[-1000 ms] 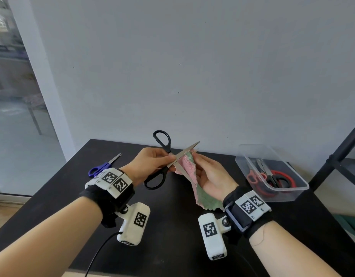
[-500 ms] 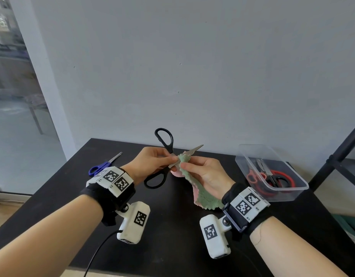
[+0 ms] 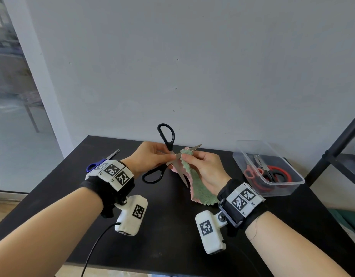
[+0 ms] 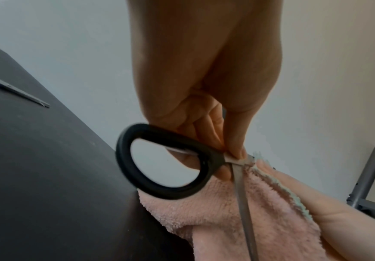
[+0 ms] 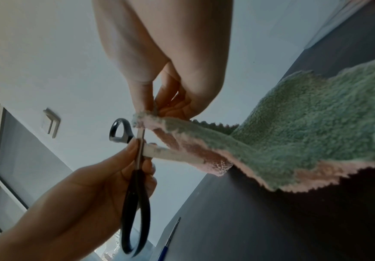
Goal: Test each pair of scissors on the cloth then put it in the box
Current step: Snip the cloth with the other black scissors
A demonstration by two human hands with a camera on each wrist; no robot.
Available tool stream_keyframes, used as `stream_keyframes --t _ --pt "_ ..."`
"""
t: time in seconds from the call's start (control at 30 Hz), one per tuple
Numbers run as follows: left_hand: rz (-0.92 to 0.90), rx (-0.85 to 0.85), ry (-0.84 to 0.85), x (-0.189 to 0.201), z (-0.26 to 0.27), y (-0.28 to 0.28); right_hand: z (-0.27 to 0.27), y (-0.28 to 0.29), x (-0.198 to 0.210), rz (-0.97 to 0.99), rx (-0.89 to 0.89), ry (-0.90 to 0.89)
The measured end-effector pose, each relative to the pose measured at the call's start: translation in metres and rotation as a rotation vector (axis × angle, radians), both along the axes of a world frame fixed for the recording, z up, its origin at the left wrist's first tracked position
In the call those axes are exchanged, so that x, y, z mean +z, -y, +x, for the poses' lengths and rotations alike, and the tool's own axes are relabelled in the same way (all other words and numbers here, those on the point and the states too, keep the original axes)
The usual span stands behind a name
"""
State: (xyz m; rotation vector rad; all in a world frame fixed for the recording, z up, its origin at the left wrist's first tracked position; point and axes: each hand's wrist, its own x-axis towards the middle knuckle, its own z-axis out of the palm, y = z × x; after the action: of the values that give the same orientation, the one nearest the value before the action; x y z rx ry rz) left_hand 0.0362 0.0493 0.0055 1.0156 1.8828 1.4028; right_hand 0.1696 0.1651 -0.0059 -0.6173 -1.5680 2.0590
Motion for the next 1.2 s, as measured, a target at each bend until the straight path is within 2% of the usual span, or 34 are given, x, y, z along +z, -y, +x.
stream_keyframes --t 0.13,0.53,0.93,1.2 --pt "-0.053 -0.001 -0.053 -0.004 -0.007 0.002 0.004 0.000 0.002 -0.082 0.007 -0.044" --pt "-0.099 -0.048 -0.096 0.004 -0.009 0.005 0.009 0.000 0.003 -0.152 0.036 -0.097" --pt "-0.139 -0.054 -0.101 0.011 -0.017 0.008 0.008 -0.017 -0.005 -0.152 -0.086 -0.016" --pt "-0.113 -0.022 -0.098 0.004 -0.028 0.014 0.018 -0.034 -0.004 -0.269 -0.162 -0.127"
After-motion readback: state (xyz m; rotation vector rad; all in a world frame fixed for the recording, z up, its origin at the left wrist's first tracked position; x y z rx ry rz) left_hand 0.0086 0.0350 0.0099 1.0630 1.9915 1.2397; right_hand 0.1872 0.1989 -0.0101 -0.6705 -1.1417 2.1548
